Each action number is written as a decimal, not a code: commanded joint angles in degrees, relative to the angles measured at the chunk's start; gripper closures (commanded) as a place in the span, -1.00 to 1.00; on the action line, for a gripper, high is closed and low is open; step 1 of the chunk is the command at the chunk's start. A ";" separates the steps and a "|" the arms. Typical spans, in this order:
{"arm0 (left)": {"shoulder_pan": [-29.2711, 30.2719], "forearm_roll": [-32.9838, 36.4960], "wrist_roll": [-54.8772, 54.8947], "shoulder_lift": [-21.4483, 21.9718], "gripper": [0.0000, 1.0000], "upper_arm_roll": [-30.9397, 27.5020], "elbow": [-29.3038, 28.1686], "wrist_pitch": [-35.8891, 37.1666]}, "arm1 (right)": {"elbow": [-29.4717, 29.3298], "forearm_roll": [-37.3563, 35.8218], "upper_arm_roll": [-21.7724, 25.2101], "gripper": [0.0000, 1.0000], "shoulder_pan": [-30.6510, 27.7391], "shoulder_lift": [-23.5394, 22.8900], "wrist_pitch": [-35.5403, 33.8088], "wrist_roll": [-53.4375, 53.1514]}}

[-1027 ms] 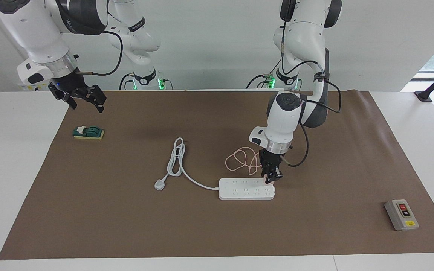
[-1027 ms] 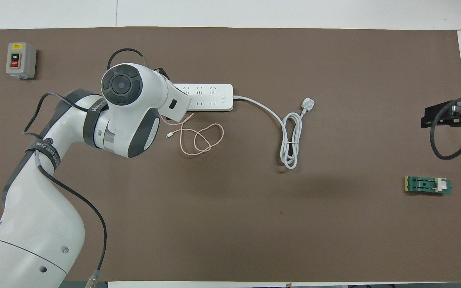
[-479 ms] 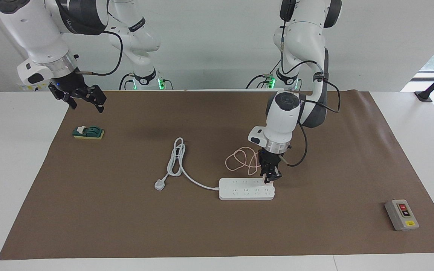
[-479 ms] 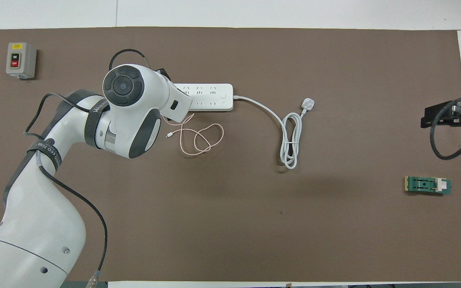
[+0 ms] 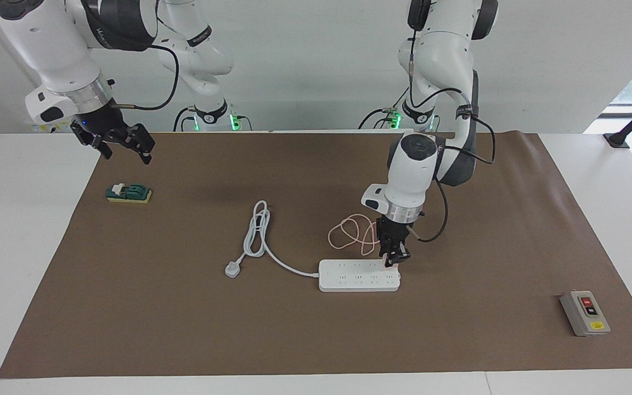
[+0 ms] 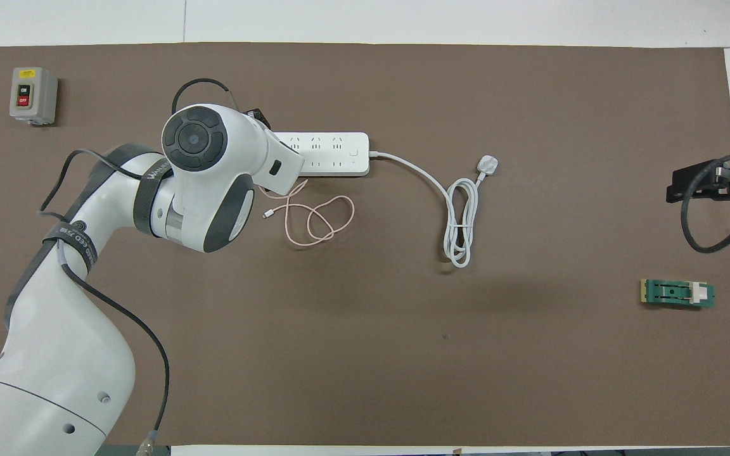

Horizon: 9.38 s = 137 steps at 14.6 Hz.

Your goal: Plug charger into power strip

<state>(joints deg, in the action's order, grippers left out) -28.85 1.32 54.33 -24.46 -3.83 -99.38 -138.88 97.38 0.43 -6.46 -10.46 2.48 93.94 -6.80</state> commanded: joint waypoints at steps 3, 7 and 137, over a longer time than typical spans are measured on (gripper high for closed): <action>0.99 1.14 4.37 0.46 1.00 0.05 -4.59 -4.91 | -0.09 -0.96 -0.39 -1.00 -0.53 0.42 -1.04 0.74; 0.99 1.14 6.49 0.46 1.00 0.05 -4.68 -5.79 | -0.09 -0.96 -0.39 -1.00 -0.53 0.42 -1.04 0.74; 13.83 -64.34 56.85 -3.31 1.00 0.40 -0.46 15.31 | -0.09 -0.96 -0.39 -1.00 -0.53 0.42 -1.04 0.74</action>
<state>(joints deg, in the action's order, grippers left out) -15.16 -64.30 110.44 -27.24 -3.34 -100.07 -124.03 97.38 0.43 -6.46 -10.46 2.48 93.94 -6.80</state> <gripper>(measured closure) 0.674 0.000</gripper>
